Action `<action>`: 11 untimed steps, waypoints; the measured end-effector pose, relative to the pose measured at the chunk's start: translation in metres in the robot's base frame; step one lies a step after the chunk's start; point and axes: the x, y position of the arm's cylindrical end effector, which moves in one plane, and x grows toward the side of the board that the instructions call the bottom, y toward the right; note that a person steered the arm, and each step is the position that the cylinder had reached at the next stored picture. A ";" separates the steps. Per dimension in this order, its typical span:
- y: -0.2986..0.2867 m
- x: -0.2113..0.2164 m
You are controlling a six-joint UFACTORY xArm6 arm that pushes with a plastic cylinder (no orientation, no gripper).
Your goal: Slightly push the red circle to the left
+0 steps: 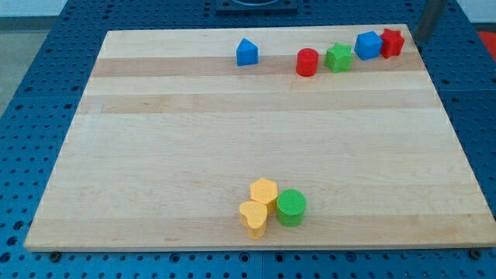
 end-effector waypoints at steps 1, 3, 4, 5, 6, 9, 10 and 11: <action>-0.047 0.012; -0.061 0.029; -0.056 0.067; -0.078 0.095; -0.131 0.100; -0.160 0.083; -0.176 0.079; -0.201 0.079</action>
